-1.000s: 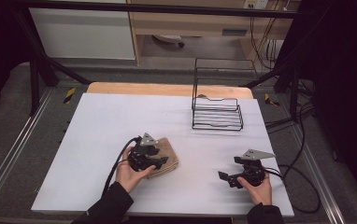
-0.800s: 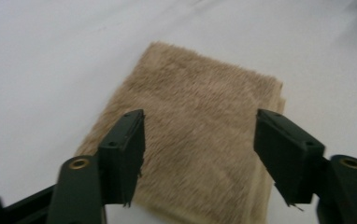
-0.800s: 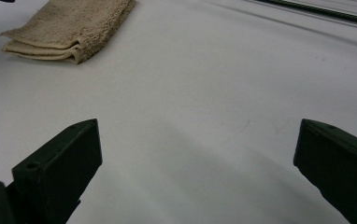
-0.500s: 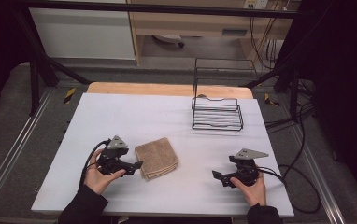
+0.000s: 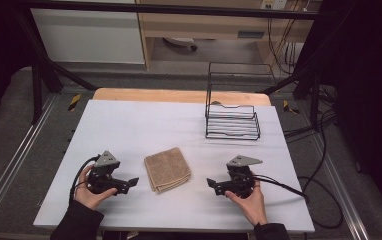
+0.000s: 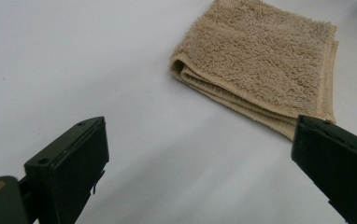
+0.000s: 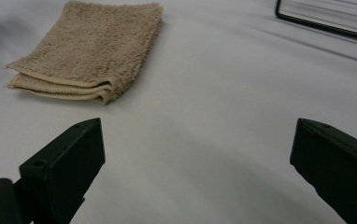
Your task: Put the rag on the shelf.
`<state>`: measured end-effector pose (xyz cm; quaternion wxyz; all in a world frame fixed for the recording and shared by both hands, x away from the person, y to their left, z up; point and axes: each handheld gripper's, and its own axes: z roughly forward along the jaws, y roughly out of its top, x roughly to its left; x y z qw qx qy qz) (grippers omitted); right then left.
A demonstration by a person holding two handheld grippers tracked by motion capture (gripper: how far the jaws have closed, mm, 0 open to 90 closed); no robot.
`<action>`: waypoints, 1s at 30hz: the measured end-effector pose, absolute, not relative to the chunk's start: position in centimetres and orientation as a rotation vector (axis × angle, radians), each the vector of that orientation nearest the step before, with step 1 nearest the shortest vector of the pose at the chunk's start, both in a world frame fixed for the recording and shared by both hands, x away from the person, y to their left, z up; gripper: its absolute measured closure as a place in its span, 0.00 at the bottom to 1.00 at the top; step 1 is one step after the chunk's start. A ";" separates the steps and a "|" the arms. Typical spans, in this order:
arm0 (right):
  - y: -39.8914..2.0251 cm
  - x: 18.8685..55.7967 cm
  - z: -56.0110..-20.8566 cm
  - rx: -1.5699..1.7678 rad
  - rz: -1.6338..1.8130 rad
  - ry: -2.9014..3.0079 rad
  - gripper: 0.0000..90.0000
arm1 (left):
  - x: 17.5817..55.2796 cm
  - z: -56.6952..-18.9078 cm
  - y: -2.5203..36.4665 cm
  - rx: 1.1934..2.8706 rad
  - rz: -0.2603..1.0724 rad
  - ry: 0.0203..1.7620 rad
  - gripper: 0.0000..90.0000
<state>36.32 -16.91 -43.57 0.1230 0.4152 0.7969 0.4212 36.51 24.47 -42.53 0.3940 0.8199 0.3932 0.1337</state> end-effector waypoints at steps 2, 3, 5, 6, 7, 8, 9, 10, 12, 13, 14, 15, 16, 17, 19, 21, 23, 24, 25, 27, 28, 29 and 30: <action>-15.8 36.5 -43.6 1.185 1.213 2.346 0.09 | 36.5 -42.5 24.7 2.075 0.338 0.998 0.05; -15.8 36.5 -43.6 1.185 1.213 2.346 0.09 | 36.6 -42.5 24.7 2.073 0.339 0.998 0.05; -14.7 36.6 -43.6 1.179 1.212 2.357 0.12 | 36.6 -42.5 24.9 2.067 0.342 1.008 0.05; -14.2 36.6 -43.7 1.180 1.216 2.362 0.15 | 36.6 -42.6 25.0 2.073 0.343 1.008 0.05; -13.7 36.7 -43.7 1.182 1.217 2.366 0.17 | 36.6 -42.6 25.0 2.073 0.339 1.013 0.05; -12.9 36.9 -43.8 1.184 1.209 2.361 0.19 | 36.7 -42.7 25.1 2.072 0.340 1.018 0.05; -12.9 36.9 -43.8 1.184 1.209 2.361 0.22 | 36.7 -42.7 25.1 2.074 0.340 1.022 0.05; -12.2 37.1 -43.9 1.212 1.208 2.349 0.29 | 36.7 -42.7 25.1 2.075 0.342 1.021 0.05; -11.9 37.2 -43.9 1.207 1.206 2.347 0.32 | 36.7 -42.7 25.2 2.073 0.344 1.021 0.05; -11.5 37.3 -44.0 1.217 1.213 2.342 0.35 | 36.7 -42.7 25.2 2.066 0.345 1.024 0.05; -11.3 37.4 -44.0 1.224 1.217 2.341 0.37 | 36.7 -42.7 25.3 2.064 0.346 1.028 0.05; -11.0 37.6 -44.0 1.231 1.221 2.338 0.39 | 36.7 -42.7 25.3 2.066 0.347 1.026 0.05; -10.7 37.7 -44.1 1.237 1.214 2.335 0.42 | 36.7 -42.7 25.3 2.065 0.345 1.029 0.05; -10.4 37.9 -44.1 1.241 1.208 2.338 0.44 | 36.7 -42.7 25.3 2.068 0.345 1.028 0.05; -9.6 38.2 -44.3 1.264 1.212 2.346 0.50 | 36.7 -42.7 25.3 2.073 0.346 1.024 0.05; -9.1 38.3 -44.5 1.264 1.195 2.358 0.56 | 36.7 -42.7 25.2 2.075 0.346 1.021 0.06; -8.8 38.4 -44.7 1.258 1.189 2.366 0.62 | 36.7 -42.7 25.2 2.075 0.345 1.021 0.06; -8.8 38.4 -44.7 1.258 1.189 2.366 0.62 | 36.7 -42.7 25.2 2.076 0.345 1.020 0.06; -8.7 38.3 -44.8 1.265 1.197 2.367 0.65 | 36.7 -42.7 25.2 2.076 0.345 1.020 0.06; -8.7 38.3 -44.9 1.280 1.194 2.376 0.69 | 36.7 -42.7 25.2 2.077 0.346 1.020 0.06; -8.6 38.3 -45.0 1.281 1.193 2.385 0.70 | 36.7 -42.7 25.2 2.077 0.346 1.019 0.06; -8.6 38.2 -45.0 1.288 1.196 2.391 0.72 | 36.7 -42.7 25.3 2.077 0.346 1.019 0.06; -8.6 38.2 -45.0 1.290 1.199 2.394 0.74 | 36.7 -42.7 25.3 2.078 0.348 1.019 0.06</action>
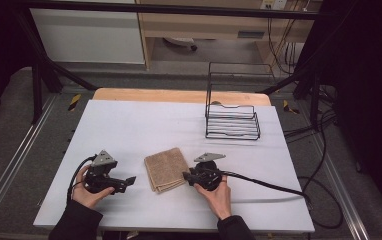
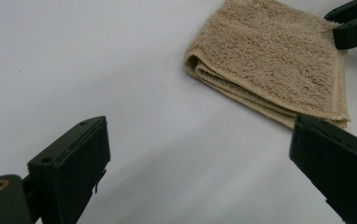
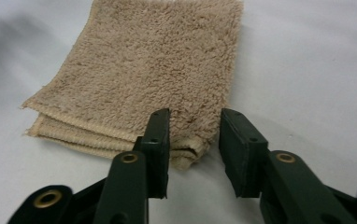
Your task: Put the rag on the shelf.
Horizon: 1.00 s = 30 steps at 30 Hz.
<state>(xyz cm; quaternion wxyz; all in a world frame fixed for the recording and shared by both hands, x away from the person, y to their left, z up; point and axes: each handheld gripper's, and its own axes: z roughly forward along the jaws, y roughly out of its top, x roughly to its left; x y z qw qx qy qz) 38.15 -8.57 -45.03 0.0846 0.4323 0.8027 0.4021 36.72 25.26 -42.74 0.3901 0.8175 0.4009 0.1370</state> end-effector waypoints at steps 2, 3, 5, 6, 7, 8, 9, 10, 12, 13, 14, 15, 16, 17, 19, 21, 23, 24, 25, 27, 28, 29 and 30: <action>-8.5 38.1 -45.1 1.294 1.204 2.401 0.77 | 36.7 -42.7 25.3 2.078 0.348 1.020 0.06; -8.4 38.0 -45.2 1.306 1.205 2.406 0.81 | 36.7 -42.7 25.2 2.078 0.348 1.020 0.06; -8.4 38.0 -45.3 1.305 1.206 2.412 0.82 | 36.7 -42.8 25.2 2.079 0.348 1.020 0.06; -8.4 38.0 -45.4 1.303 1.205 2.411 0.84 | 36.7 -42.8 25.2 2.078 0.347 1.020 0.06; -8.4 37.9 -45.4 1.305 1.210 2.410 0.87 | 36.7 -42.8 25.2 2.077 0.346 1.021 0.06; -8.4 37.9 -45.3 1.298 1.213 2.415 0.92 | 36.8 -42.8 25.1 2.070 0.344 1.027 0.07; -8.4 37.9 -45.3 1.298 1.213 2.415 0.92 | 36.8 -42.7 25.1 2.070 0.343 1.025 0.07; -8.5 37.9 -45.2 1.294 1.217 2.418 0.95 | 36.9 -42.7 25.1 2.070 0.342 1.022 0.09; -8.6 37.9 -45.1 1.281 1.211 2.426 0.95 | 37.2 -42.5 24.9 2.066 0.350 1.022 0.11; -8.6 37.9 -45.1 1.281 1.211 2.426 0.95 | 37.4 -42.3 24.7 2.059 0.353 1.024 0.11; -8.6 38.0 -45.0 1.277 1.213 2.431 0.96 | 37.7 -42.1 24.5 2.060 0.353 1.020 0.15; -8.6 38.0 -45.0 1.277 1.213 2.431 0.96 | 38.1 -42.0 24.3 2.056 0.347 1.023 0.15; -8.7 38.0 -44.9 1.278 1.213 2.434 0.96 | 38.5 -41.9 24.0 2.052 0.344 1.028 0.18; -8.7 38.0 -44.9 1.279 1.213 2.433 0.96 | 38.9 -41.9 23.8 2.049 0.332 1.034 0.21; -8.7 38.0 -44.8 1.277 1.217 2.428 0.96 | 39.8 -41.9 23.1 2.048 0.307 1.040 0.30; -8.7 37.9 -44.8 1.276 1.216 2.429 0.96 | 40.8 -42.1 22.2 2.068 0.309 1.046 0.34; -8.7 37.9 -44.8 1.275 1.218 2.427 0.95 | 41.8 -42.4 21.5 2.094 0.319 1.054 0.42; -8.7 37.9 -44.8 1.271 1.215 2.429 0.95 | 42.3 -42.7 21.2 2.099 0.306 1.060 0.47; -8.7 37.8 -44.8 1.261 1.216 2.427 0.95 | 42.7 -42.9 20.9 2.108 0.293 1.060 0.54; -8.7 37.8 -44.8 1.261 1.213 2.428 0.95 | 43.2 -43.3 20.4 2.138 0.282 1.049 0.57; -8.7 37.8 -44.8 1.258 1.213 2.429 0.95 | 43.4 -43.5 20.2 2.151 0.279 1.038 0.60; -8.7 37.8 -44.8 1.262 1.214 2.429 0.95 | 43.5 -43.7 20.0 2.171 0.276 1.033 0.63; -8.7 37.8 -44.7 1.262 1.213 2.429 0.95 | 43.5 -43.8 19.9 2.186 0.266 1.023 0.66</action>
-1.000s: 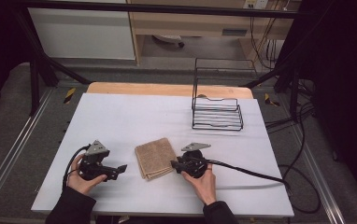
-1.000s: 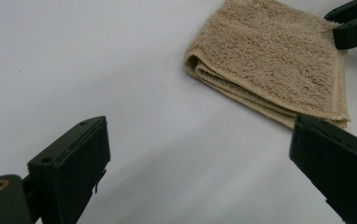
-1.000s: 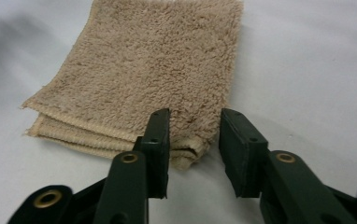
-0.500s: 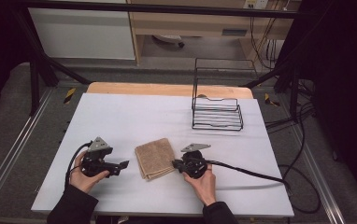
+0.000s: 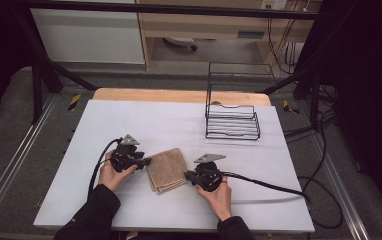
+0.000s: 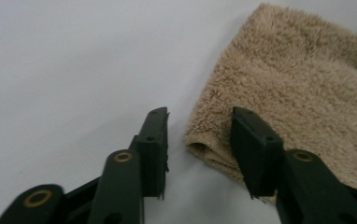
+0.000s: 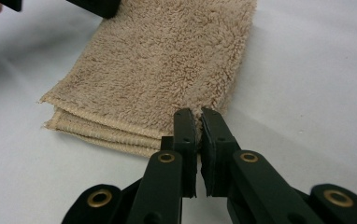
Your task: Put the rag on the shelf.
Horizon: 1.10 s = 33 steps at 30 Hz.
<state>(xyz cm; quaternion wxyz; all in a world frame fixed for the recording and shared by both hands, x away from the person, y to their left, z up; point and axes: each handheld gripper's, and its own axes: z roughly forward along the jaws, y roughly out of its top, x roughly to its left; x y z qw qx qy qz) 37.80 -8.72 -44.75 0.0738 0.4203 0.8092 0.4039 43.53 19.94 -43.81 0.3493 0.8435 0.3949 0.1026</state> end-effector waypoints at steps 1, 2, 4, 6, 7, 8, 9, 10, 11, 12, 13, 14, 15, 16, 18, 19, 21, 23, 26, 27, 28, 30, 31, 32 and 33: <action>-8.7 37.8 -44.7 1.263 1.213 2.428 0.95 | 43.5 -43.9 19.9 2.188 0.248 1.017 0.70; -8.7 37.8 -44.7 1.266 1.213 2.427 0.95 | 43.5 -43.9 19.9 2.195 0.238 1.007 0.78; -8.7 37.8 -44.8 1.266 1.212 2.427 0.95 | 43.4 -43.8 19.8 2.192 0.221 0.999 0.82; -8.8 37.8 -44.7 1.258 1.217 2.425 0.95 | 43.4 -43.8 19.8 2.192 0.211 0.993 0.93; -8.8 37.8 -44.7 1.258 1.217 2.425 0.95 | 43.3 -43.7 19.8 2.195 0.208 0.993 0.93; -8.9 37.8 -44.4 1.254 1.221 2.423 0.96 | 43.2 -43.6 19.8 2.198 0.205 0.994 0.95; -8.9 37.8 -44.4 1.254 1.221 2.423 0.96 | 43.1 -43.5 19.7 2.193 0.206 0.996 0.95; -9.0 37.8 -44.2 1.246 1.222 2.423 0.96 | 42.9 -43.3 19.7 2.194 0.203 0.995 0.95; -9.3 37.8 -43.6 1.241 1.213 2.424 0.96 | 42.6 -43.1 19.6 2.185 0.193 0.996 0.96; -9.3 37.8 -43.6 1.241 1.213 2.424 0.96 | 42.3 -42.9 19.6 2.171 0.177 1.002 0.96; -9.5 37.9 -43.4 1.228 1.203 2.421 0.96 | 41.9 -42.7 19.5 2.164 0.161 1.001 0.96; -10.0 37.9 -42.7 1.217 1.186 2.418 0.96 | 41.0 -42.4 19.2 2.147 0.146 0.994 0.96; -10.0 37.9 -42.7 1.217 1.186 2.418 0.96 | 41.0 -42.4 19.2 2.147 0.146 0.994 0.96; -10.2 37.9 -42.4 1.206 1.177 2.420 0.96 | 40.5 -42.2 19.0 2.148 0.148 0.985 0.96; -10.7 37.9 -41.7 1.195 1.164 2.429 0.96 | 39.4 -41.8 18.5 2.134 0.134 0.986 0.96; -10.9 38.0 -41.4 1.180 1.153 2.436 0.96 | 38.8 -41.7 18.3 2.130 0.131 0.983 0.96; -11.3 38.5 -40.9 1.153 1.118 2.451 0.96 | 37.5 -41.6 17.8 2.117 0.126 0.982 0.96; -11.4 38.7 -40.8 1.138 1.109 2.458 0.96 | 36.3 -41.7 17.3 2.112 0.124 0.983 0.96; -11.3 39.1 -40.9 1.114 1.097 2.476 0.96 | 34.8 -42.1 16.9 2.097 0.119 1.012 0.96; -11.2 39.3 -41.0 1.104 1.100 2.478 0.96 | 34.4 -42.2 16.7 2.091 0.120 1.029 0.95; -11.1 39.5 -41.3 1.075 1.100 2.484 0.96 | 34.0 -42.4 16.7 2.087 0.124 1.040 0.95; -10.8 39.8 -41.8 1.046 1.105 2.481 0.96 | 33.3 -42.6 16.4 2.088 0.150 1.050 0.95; -10.7 39.9 -42.1 1.027 1.108 2.483 0.96 | 33.0 -42.8 16.3 2.089 0.152 1.053 0.95; -10.5 40.0 -42.4 1.009 1.108 2.483 0.96 | 32.8 -42.8 16.3 2.093 0.161 1.053 0.95; -10.2 40.1 -43.0 0.996 1.117 2.474 0.96 | 32.6 -43.0 16.3 2.089 0.158 1.055 0.95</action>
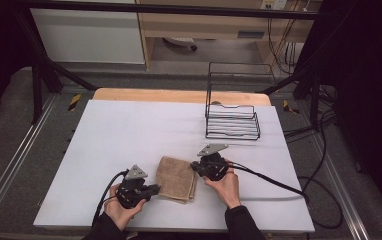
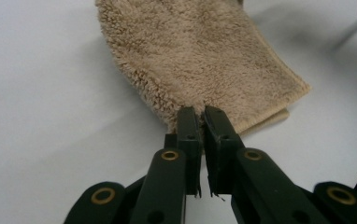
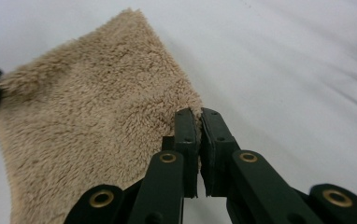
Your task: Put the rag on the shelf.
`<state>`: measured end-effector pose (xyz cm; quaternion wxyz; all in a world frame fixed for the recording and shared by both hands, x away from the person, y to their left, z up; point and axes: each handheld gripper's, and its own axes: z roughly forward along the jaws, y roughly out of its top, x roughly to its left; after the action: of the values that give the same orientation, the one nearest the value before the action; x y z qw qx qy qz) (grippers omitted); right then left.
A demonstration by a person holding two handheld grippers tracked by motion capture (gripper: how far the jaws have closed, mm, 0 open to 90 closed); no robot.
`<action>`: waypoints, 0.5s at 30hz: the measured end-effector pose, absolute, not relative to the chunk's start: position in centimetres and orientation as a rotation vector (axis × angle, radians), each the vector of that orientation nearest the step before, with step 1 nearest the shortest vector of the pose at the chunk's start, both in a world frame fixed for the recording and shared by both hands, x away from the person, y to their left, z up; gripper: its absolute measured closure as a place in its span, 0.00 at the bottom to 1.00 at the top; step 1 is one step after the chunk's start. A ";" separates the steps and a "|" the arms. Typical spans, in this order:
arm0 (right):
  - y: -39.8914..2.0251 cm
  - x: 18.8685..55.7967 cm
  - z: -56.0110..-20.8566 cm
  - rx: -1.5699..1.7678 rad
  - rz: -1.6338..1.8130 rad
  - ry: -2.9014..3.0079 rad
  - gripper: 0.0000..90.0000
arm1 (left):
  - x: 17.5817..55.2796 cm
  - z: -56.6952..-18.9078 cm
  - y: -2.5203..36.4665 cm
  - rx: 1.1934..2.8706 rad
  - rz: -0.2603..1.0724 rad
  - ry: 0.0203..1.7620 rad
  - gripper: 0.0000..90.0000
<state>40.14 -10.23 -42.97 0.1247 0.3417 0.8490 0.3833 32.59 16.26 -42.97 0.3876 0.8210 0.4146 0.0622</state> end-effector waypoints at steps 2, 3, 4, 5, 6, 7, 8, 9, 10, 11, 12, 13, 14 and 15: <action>-10.0 40.3 -43.4 0.992 1.127 2.468 0.95 | 32.4 -43.1 16.2 2.096 0.180 1.057 0.94; -10.0 40.3 -43.4 0.992 1.127 2.468 0.95 | 32.5 -43.2 16.3 2.100 0.186 1.058 0.94; -10.0 40.4 -43.6 0.991 1.128 2.469 0.95 | 32.5 -43.3 16.3 2.104 0.188 1.061 0.94; -9.9 40.4 -43.8 0.992 1.130 2.464 0.94 | 32.6 -43.3 16.4 2.105 0.190 1.059 0.93; -9.9 40.4 -43.8 0.995 1.127 2.467 0.93 | 32.7 -43.4 16.5 2.106 0.190 1.055 0.91; -9.9 40.4 -43.9 0.995 1.131 2.462 0.91 | 32.7 -43.3 16.6 2.112 0.199 1.042 0.88; -9.9 40.4 -43.8 0.999 1.140 2.451 0.90 | 32.8 -43.2 16.7 2.124 0.214 1.024 0.84; -10.1 40.2 -43.3 1.006 1.180 2.443 0.85 | 32.8 -43.0 16.8 2.134 0.229 1.006 0.76; -10.1 40.2 -43.3 1.006 1.180 2.443 0.85 | 32.9 -42.7 16.9 2.146 0.247 0.985 0.76; -10.4 39.9 -42.7 1.003 1.208 2.422 0.78 | 33.1 -42.5 17.1 2.155 0.260 0.972 0.65; -10.6 39.8 -42.3 1.003 1.214 2.413 0.75 | 33.3 -42.3 17.3 2.156 0.265 0.966 0.62; -10.6 39.8 -42.3 1.003 1.214 2.413 0.75 | 33.5 -42.1 17.5 2.150 0.273 0.960 0.62; -10.8 39.7 -42.0 1.004 1.225 2.402 0.72 | 33.8 -41.9 17.7 2.146 0.275 0.961 0.58; -11.0 39.5 -41.7 1.007 1.229 2.399 0.69 | 34.2 -41.8 17.8 2.149 0.273 0.961 0.52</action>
<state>39.54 -11.00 -41.72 0.1315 0.3470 0.8265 0.4234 34.18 17.85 -41.79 0.3763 0.8402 0.3755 0.1068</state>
